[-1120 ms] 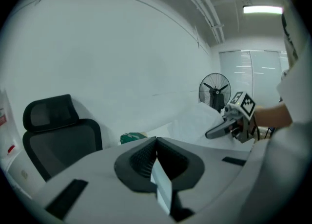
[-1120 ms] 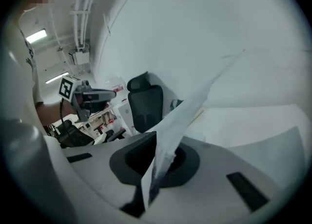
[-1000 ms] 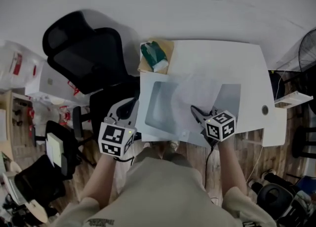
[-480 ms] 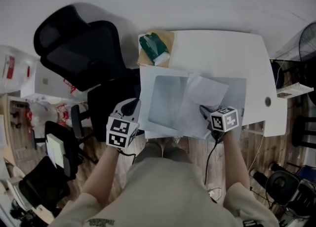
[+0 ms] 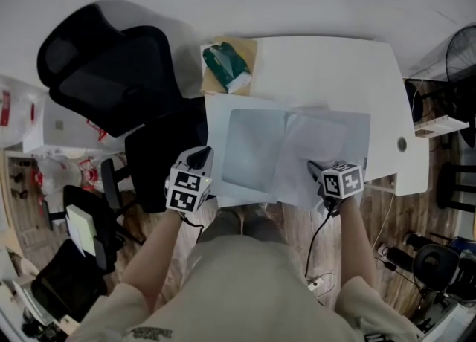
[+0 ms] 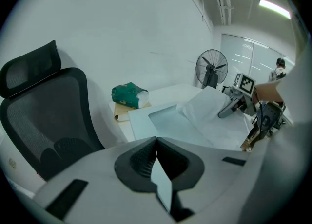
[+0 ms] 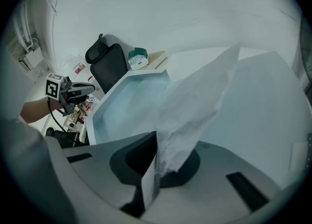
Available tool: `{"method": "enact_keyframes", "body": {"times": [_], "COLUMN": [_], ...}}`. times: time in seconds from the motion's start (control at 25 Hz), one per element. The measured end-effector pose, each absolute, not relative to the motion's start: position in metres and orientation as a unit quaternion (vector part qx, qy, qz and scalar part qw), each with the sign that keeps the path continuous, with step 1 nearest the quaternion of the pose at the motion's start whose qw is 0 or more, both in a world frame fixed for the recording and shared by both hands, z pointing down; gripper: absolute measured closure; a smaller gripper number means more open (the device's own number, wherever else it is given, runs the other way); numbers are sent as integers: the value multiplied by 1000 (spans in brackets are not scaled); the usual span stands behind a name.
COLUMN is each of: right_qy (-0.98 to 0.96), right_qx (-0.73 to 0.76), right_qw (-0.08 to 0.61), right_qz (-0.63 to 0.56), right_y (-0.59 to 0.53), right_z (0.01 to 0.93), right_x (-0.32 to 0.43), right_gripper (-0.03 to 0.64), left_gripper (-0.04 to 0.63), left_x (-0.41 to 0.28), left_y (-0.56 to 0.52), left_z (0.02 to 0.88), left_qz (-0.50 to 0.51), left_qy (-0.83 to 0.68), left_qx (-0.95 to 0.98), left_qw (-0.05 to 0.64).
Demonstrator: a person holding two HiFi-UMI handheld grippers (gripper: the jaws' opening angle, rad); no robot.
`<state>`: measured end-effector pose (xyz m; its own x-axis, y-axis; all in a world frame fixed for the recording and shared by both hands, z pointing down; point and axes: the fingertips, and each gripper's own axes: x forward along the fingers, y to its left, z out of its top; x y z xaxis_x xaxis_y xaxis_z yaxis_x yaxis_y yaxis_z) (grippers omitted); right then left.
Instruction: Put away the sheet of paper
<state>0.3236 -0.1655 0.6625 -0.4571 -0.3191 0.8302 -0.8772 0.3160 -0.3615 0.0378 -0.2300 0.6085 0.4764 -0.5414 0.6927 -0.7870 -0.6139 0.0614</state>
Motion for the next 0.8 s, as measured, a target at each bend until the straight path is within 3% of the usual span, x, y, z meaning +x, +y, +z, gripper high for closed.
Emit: {"method": "enact_keyframes", "body": {"times": [0.8], "right_qy": [-760], "right_qx": [358], "right_qw": [324], "right_qz": [434], "right_y": [-194], "right_z": [679], "right_x": [309], "right_gripper": [594], "left_gripper": [575], "left_x": [36], "left_y": [-225], "left_z": [661], "left_qz": [357], "left_qy": [-381], "left_qx": [818], "left_qw": [244]}}
